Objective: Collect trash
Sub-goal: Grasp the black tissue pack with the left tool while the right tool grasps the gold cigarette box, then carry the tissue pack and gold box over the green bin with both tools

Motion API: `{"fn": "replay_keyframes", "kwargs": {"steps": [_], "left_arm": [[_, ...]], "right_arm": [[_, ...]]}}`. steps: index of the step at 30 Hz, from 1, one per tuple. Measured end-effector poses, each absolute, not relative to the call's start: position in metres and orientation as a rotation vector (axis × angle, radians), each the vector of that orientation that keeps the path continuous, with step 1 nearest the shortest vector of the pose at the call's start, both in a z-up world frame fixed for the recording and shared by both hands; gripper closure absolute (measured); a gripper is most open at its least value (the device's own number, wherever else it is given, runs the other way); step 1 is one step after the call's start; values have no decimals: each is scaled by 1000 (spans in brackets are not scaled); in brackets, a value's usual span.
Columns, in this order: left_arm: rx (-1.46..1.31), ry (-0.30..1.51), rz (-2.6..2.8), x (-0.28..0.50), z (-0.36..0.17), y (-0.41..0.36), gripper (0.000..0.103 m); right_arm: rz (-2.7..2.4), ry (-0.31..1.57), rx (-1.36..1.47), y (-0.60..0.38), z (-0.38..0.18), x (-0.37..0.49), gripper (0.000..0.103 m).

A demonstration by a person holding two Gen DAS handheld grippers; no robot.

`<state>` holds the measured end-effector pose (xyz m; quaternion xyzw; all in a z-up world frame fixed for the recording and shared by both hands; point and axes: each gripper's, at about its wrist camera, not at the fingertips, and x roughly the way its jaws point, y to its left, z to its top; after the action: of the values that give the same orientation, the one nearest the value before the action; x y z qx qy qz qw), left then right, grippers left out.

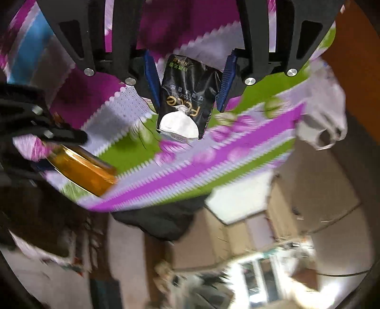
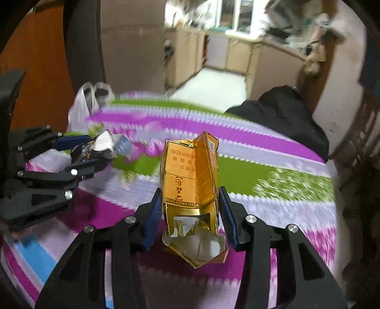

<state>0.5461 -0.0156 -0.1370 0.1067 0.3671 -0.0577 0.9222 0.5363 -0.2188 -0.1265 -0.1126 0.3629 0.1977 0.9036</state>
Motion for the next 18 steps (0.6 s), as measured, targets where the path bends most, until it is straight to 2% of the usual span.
{"fn": "replay_keyframes", "kwargs": {"steps": [7,11,18], "left_arm": [[111,528,44,444,-75,-7,56],[20,471,72,394,-61,-10,56],[-45,414,70,313,-42,-23,56]], "right_arm": [[344,521,-110,-241,-74,433,58],[301,419,-68,-255,-54,378,58],[280,363,-72,-266,-43,324,57]]}}
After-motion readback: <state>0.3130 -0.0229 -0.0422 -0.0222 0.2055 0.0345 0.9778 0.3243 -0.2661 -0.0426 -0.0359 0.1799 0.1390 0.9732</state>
